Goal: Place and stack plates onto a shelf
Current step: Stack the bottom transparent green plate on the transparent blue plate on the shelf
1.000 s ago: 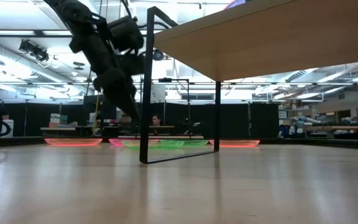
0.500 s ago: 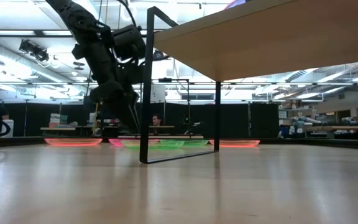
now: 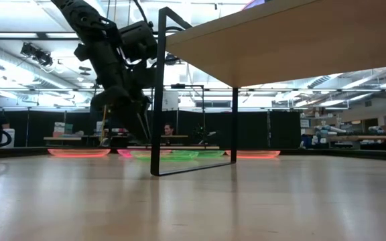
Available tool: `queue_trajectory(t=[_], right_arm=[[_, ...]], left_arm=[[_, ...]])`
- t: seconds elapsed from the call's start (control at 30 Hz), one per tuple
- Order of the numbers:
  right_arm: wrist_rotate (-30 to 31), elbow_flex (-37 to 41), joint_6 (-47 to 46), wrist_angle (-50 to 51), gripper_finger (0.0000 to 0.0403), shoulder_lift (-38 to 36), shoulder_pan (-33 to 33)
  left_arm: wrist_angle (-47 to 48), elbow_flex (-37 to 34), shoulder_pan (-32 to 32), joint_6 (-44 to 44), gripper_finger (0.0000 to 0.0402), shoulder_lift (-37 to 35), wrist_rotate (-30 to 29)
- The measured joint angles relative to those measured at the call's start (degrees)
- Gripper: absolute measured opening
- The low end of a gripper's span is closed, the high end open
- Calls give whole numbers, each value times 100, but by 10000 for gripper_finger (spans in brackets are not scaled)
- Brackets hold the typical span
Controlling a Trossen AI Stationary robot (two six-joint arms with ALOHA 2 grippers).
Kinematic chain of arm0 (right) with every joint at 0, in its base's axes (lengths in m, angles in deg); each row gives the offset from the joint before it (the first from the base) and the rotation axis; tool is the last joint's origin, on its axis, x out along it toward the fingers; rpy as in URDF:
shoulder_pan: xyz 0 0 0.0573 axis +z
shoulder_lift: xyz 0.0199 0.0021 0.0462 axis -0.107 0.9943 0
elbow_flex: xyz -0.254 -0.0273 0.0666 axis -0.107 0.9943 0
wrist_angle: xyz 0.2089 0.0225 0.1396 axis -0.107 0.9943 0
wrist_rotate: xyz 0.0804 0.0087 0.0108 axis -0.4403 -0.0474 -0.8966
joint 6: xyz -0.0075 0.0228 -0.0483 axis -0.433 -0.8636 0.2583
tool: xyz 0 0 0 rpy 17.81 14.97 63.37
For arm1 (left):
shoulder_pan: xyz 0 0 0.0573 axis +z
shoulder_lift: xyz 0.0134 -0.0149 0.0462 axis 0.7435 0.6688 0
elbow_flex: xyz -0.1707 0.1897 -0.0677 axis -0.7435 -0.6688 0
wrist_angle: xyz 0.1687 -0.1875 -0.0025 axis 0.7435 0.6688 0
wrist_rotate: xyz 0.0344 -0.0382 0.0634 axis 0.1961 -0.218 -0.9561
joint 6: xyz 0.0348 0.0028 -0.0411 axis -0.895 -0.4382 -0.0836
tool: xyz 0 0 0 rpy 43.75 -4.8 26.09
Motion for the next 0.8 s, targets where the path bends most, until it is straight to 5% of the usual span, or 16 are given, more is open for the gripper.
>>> queue_trajectory(t=[0.8], right_arm=[[0, 0, 0, -6, 166, 0, 0]], left_arm=[[-275, 9, -48, 5, 107, 214, -48]])
